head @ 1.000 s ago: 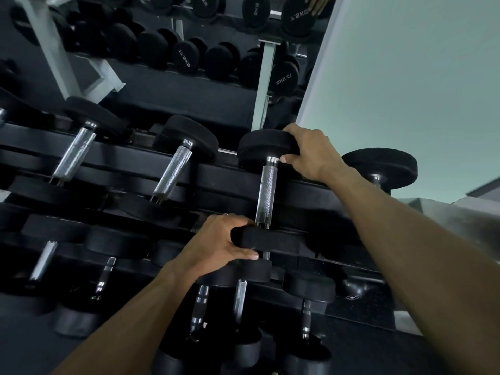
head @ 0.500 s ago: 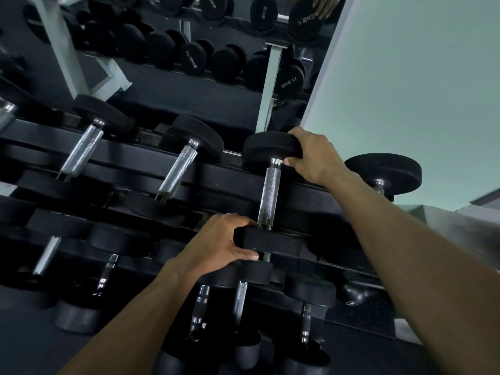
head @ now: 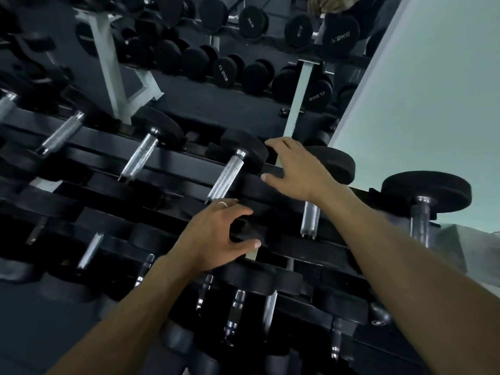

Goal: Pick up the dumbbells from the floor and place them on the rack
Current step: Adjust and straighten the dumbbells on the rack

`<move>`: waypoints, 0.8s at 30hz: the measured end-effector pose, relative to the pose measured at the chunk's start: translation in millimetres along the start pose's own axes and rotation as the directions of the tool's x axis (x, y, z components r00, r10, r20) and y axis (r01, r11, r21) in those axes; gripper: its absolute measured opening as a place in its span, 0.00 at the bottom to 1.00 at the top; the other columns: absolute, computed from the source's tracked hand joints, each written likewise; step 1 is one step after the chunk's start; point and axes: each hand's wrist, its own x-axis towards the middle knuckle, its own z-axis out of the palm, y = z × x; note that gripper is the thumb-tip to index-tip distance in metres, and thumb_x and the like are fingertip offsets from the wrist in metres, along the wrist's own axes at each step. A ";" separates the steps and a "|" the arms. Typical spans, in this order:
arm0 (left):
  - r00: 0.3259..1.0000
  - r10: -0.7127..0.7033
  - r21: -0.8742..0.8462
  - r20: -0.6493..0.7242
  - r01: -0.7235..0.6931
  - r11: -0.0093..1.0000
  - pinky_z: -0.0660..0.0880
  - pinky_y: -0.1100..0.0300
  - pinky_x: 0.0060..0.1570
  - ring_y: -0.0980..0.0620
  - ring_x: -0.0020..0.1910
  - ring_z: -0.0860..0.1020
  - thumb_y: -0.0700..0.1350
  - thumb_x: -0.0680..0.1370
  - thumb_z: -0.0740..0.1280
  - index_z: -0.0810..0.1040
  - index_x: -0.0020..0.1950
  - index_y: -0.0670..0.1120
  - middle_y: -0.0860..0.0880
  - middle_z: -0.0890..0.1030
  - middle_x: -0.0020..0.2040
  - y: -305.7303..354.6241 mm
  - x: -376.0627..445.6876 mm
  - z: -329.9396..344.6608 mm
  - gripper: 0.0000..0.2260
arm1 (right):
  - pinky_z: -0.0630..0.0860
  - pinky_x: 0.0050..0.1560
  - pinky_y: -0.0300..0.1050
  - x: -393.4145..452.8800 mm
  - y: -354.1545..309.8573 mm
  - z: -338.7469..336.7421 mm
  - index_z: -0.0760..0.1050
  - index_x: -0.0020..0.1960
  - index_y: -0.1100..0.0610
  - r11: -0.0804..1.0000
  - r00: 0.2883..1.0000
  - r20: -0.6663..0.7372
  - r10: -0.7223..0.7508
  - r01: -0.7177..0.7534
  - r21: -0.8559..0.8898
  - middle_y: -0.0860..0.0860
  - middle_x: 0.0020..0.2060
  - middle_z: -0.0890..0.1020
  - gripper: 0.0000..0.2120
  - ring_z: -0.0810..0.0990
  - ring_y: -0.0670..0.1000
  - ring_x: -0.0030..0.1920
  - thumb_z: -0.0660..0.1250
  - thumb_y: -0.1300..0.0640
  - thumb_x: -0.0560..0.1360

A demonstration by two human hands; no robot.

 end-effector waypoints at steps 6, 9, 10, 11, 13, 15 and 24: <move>0.998 -0.024 0.043 0.057 0.022 0.999 0.58 0.62 0.65 0.55 0.74 0.58 0.58 0.66 0.76 0.69 0.70 0.54 0.53 0.68 0.70 -59.9 7.9 -39.3 0.35 | 0.68 0.69 0.51 31.8 -24.9 16.2 0.53 0.78 0.56 0.974 0.982 0.003 0.191 -0.190 0.124 0.54 0.74 0.63 0.40 0.68 0.56 0.71 0.71 0.48 0.74; 0.976 -0.095 -0.006 0.195 0.098 0.995 0.59 0.62 0.65 0.57 0.72 0.59 0.58 0.63 0.79 0.65 0.72 0.57 0.56 0.65 0.70 -91.8 15.2 -38.5 0.41 | 0.66 0.70 0.51 43.9 -24.7 27.5 0.52 0.78 0.57 0.945 0.957 0.058 0.283 -0.289 0.156 0.55 0.75 0.63 0.40 0.67 0.57 0.72 0.71 0.50 0.75; 0.969 -0.098 -0.015 0.225 0.104 0.994 0.60 0.62 0.65 0.57 0.70 0.62 0.58 0.62 0.79 0.66 0.72 0.57 0.57 0.66 0.68 -99.5 17.5 -35.8 0.41 | 0.66 0.70 0.51 46.7 -23.9 31.4 0.52 0.79 0.57 0.939 0.951 0.075 0.300 -0.308 0.154 0.55 0.74 0.63 0.40 0.66 0.58 0.72 0.71 0.51 0.75; 0.967 -0.090 -0.018 0.238 0.097 0.995 0.63 0.62 0.65 0.57 0.66 0.65 0.57 0.63 0.79 0.68 0.70 0.56 0.57 0.69 0.65 -104.7 19.9 -33.4 0.38 | 0.66 0.70 0.52 49.3 -22.7 35.3 0.52 0.79 0.56 0.935 0.946 0.083 0.312 -0.321 0.150 0.56 0.74 0.64 0.40 0.66 0.58 0.72 0.70 0.51 0.75; 0.981 -0.048 -0.035 0.188 0.056 0.998 0.69 0.60 0.62 0.57 0.58 0.71 0.53 0.64 0.80 0.75 0.66 0.52 0.57 0.75 0.58 -111.7 24.7 -29.3 0.32 | 0.67 0.70 0.52 55.3 -19.8 40.3 0.53 0.78 0.56 0.930 0.942 0.083 0.326 -0.335 0.149 0.56 0.73 0.66 0.38 0.67 0.58 0.71 0.70 0.52 0.76; 0.991 -0.011 -0.054 0.135 0.018 0.998 0.72 0.58 0.58 0.53 0.54 0.76 0.50 0.64 0.81 0.79 0.62 0.47 0.53 0.79 0.53 -115.7 28.0 -26.7 0.28 | 0.70 0.66 0.53 62.1 -18.8 42.0 0.56 0.76 0.56 0.932 0.943 0.061 0.326 -0.332 0.144 0.57 0.68 0.71 0.34 0.71 0.59 0.67 0.69 0.54 0.76; 0.992 -0.048 -0.129 0.118 0.064 0.990 0.66 0.76 0.50 0.59 0.49 0.76 0.48 0.62 0.81 0.81 0.60 0.47 0.55 0.79 0.51 -118.4 27.5 -20.7 0.28 | 0.75 0.57 0.57 84.7 -21.5 41.5 0.66 0.66 0.57 0.971 0.972 0.037 0.232 -0.234 0.040 0.55 0.57 0.77 0.21 0.78 0.59 0.54 0.68 0.60 0.76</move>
